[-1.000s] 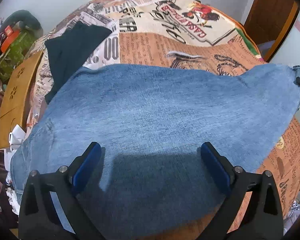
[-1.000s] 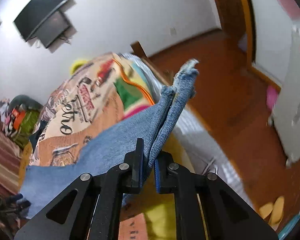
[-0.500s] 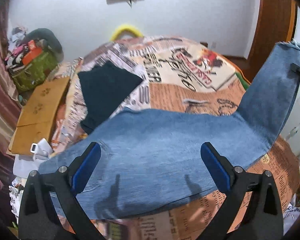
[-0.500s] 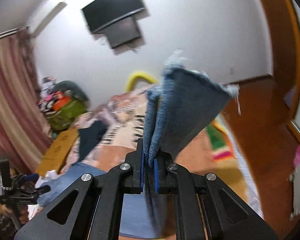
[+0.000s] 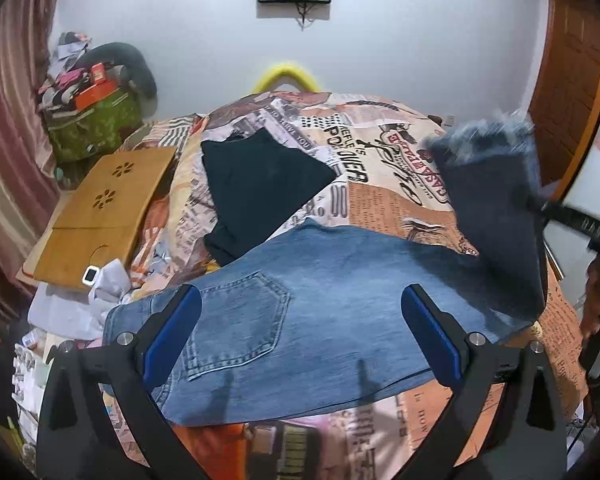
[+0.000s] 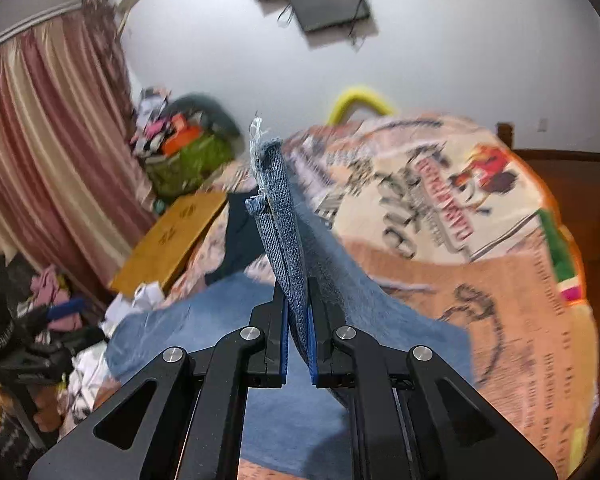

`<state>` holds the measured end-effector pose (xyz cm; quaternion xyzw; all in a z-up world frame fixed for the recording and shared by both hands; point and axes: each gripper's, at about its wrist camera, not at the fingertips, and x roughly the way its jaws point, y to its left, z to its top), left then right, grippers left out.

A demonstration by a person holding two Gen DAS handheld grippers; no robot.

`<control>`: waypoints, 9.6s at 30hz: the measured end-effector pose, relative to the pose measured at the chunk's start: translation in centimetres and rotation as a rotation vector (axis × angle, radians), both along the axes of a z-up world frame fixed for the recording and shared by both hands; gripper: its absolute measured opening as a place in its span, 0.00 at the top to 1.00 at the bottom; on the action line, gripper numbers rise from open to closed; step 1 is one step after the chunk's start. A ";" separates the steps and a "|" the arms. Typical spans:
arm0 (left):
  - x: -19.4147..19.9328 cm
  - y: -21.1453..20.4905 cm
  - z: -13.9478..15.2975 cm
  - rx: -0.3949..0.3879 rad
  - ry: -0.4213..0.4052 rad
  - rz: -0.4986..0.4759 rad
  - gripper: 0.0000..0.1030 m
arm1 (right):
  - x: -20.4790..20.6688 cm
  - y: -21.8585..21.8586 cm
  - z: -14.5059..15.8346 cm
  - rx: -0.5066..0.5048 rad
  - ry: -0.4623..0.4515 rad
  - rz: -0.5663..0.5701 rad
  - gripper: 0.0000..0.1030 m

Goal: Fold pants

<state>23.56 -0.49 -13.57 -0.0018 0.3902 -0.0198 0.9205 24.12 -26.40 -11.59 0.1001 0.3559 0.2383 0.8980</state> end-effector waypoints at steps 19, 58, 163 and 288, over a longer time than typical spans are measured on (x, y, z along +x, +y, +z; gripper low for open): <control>0.3 -0.4 -1.5 0.014 0.057 -0.008 0.02 | -2.3 8.2 -7.6 -0.171 0.280 0.302 0.64; 10.9 -12.5 -13.1 0.146 0.391 -0.211 0.02 | 0.8 -4.5 -12.7 -0.170 0.360 0.079 0.41; 2.1 -0.2 10.3 0.011 -0.284 0.060 0.78 | -4.0 -1.4 -10.5 -0.177 0.306 0.061 0.33; 20.4 -8.6 -13.0 0.094 0.285 -0.317 0.76 | 9.2 1.5 -11.7 -0.190 0.162 0.083 0.94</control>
